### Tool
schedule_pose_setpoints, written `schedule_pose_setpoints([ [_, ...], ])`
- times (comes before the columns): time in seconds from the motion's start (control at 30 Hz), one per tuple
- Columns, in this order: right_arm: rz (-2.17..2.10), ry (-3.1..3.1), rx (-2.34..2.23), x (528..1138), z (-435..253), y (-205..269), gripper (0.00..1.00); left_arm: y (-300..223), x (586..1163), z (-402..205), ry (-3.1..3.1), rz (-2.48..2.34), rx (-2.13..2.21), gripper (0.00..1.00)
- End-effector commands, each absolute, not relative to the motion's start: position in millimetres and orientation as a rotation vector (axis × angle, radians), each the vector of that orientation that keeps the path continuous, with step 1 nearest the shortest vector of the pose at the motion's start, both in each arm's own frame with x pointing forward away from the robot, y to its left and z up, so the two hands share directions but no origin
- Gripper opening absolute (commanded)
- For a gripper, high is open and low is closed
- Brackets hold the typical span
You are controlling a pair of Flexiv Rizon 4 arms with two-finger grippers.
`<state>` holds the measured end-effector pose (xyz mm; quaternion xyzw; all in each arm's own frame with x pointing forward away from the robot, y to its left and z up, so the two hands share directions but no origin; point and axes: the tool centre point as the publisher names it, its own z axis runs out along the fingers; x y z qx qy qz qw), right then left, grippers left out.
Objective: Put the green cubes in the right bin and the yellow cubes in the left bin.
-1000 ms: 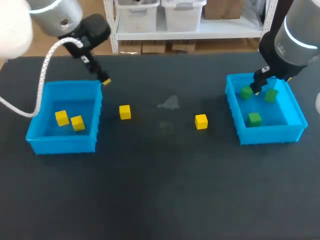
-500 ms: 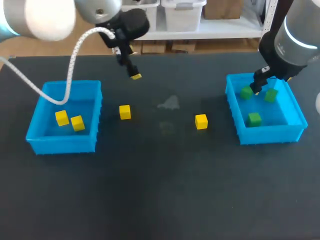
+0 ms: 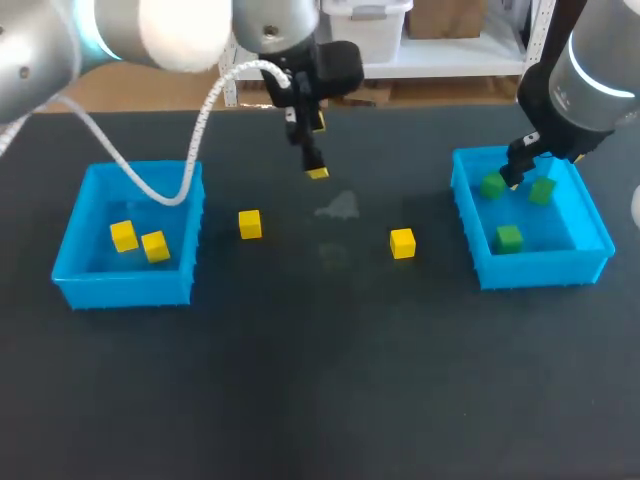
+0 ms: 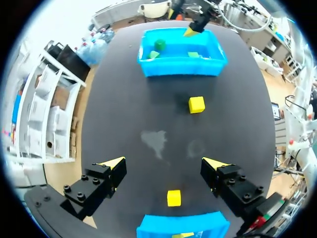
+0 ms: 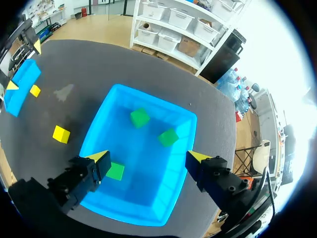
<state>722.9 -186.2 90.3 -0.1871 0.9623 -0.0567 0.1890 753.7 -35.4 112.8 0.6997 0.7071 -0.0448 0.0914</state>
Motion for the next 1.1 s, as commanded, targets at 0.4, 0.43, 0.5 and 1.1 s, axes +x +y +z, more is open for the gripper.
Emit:
schedule_pose_setpoints([
  [0.4,-0.161,2.702,-0.524,721,90,-186,1.0,-92,734,73,2.102,-0.195,2.283,1.0],
  [0.43,-0.161,2.702,-0.524,721,90,-186,1.0,-94,733,71,2.105,-0.202,2.289,1.0],
  [0.5,-0.161,2.702,-0.524,721,90,-186,1.0,-96,730,66,2.104,-0.207,2.305,1.0],
  [1.1,-0.161,2.702,-0.524,721,90,-186,1.0,-115,719,51,2.066,-0.231,2.354,1.0],
])
